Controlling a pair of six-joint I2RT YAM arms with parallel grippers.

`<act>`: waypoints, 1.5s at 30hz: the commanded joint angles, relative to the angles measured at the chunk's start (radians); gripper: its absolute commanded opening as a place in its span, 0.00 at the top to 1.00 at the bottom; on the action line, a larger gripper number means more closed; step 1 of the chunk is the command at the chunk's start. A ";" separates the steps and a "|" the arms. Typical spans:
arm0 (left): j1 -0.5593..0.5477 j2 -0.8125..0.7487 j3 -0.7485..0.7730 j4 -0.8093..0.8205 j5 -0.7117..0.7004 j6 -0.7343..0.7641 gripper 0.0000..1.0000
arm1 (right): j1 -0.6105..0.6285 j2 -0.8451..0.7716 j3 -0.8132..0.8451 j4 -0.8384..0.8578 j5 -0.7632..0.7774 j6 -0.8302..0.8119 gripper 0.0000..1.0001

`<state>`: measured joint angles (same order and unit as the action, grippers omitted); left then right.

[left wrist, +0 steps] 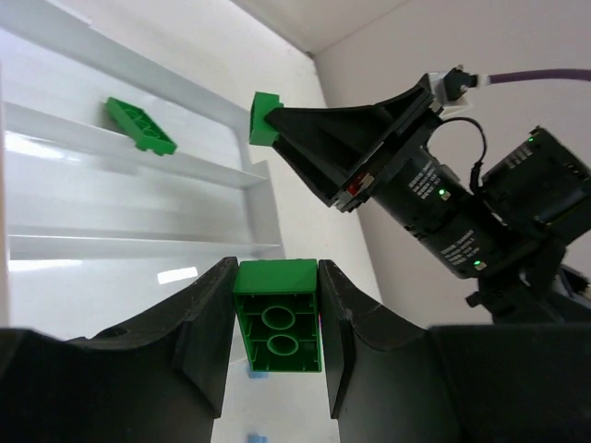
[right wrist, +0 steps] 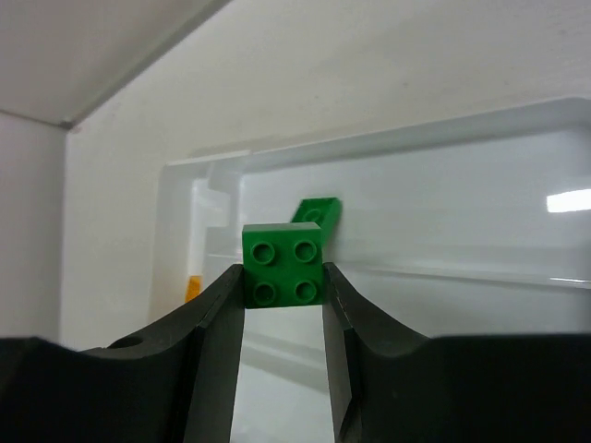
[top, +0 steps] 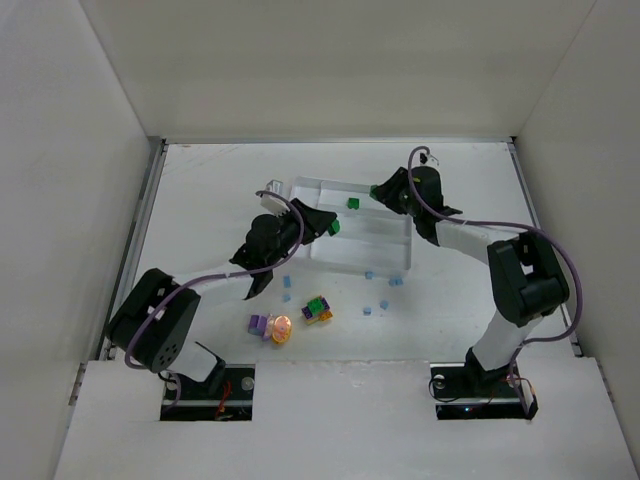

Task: Sort the legos into containers by color

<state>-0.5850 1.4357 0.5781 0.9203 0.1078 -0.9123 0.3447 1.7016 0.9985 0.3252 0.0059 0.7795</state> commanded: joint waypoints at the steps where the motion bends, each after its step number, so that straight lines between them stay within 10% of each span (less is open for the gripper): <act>1: 0.012 0.032 0.063 -0.017 -0.025 0.055 0.80 | 0.006 0.049 0.060 -0.113 0.092 -0.092 0.80; 12: 0.023 0.173 0.229 -0.087 -0.037 0.105 0.80 | 0.012 0.116 0.140 -0.114 0.143 -0.149 0.72; 22: 0.044 0.310 0.364 -0.129 -0.053 0.130 0.81 | 0.013 0.127 0.141 -0.101 0.149 -0.158 0.44; 31: 0.050 0.443 0.548 -0.245 -0.134 0.231 0.81 | 0.070 0.012 0.040 -0.064 0.140 -0.177 0.62; 45: 0.029 0.612 0.769 -0.414 -0.345 0.276 0.80 | 0.109 -0.030 -0.017 -0.023 0.129 -0.178 0.58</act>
<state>-0.5453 2.0441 1.2846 0.5442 -0.1562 -0.6567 0.4461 1.6981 0.9821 0.2481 0.1341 0.6205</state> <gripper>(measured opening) 0.341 0.417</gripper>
